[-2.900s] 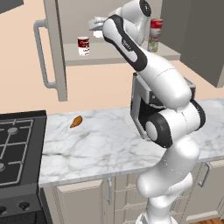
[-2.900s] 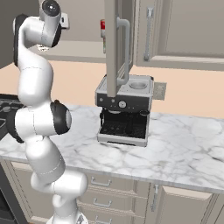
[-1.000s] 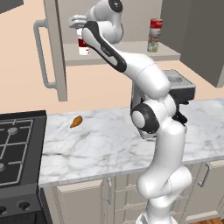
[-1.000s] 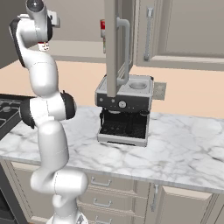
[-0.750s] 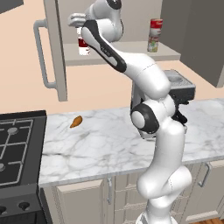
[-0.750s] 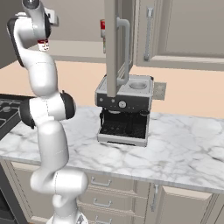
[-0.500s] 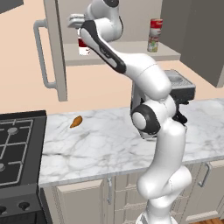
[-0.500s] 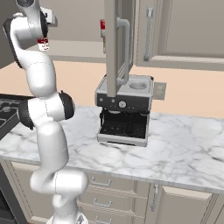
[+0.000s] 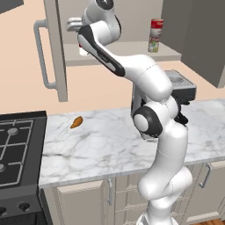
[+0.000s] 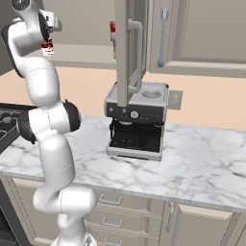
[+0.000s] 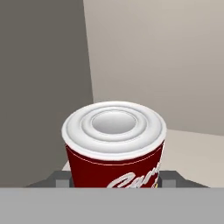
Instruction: Stack two cans on top of the other two cans in the cabinet.
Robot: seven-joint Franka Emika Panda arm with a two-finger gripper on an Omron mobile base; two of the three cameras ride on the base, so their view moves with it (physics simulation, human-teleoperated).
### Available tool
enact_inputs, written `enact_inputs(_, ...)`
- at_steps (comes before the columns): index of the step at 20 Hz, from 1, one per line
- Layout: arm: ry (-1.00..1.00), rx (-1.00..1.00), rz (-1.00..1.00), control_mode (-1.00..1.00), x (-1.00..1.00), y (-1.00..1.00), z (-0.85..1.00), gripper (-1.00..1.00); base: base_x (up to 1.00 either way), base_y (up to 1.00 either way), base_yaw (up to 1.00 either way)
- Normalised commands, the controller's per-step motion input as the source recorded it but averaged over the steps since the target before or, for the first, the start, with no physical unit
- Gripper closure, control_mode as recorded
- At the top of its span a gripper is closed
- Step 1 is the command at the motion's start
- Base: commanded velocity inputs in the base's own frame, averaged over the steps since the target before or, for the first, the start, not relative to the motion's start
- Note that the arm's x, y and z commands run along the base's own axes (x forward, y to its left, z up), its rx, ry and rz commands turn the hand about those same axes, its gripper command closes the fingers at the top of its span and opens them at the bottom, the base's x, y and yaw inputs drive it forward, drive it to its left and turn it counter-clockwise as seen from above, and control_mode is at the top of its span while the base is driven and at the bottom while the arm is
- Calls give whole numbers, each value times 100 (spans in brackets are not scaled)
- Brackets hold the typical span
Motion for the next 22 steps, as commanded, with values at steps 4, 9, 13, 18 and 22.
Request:
enact_inputs(4, 0, 0, -4, -100, 0, 0, -14, 100, 0, 0, 0)
enact_inputs(9, 0, 0, -6, -100, -7, 6, -15, -100, 0, 0, 0)
enact_inputs(13, 0, 0, -9, -100, -4, 8, -9, -100, 0, 0, 0)
enact_inputs(18, 0, 0, -10, -100, -13, 2, -11, -100, 0, 0, 0)
enact_inputs(22, 0, 0, -13, -100, -14, 0, -10, -100, 0, 0, 0)
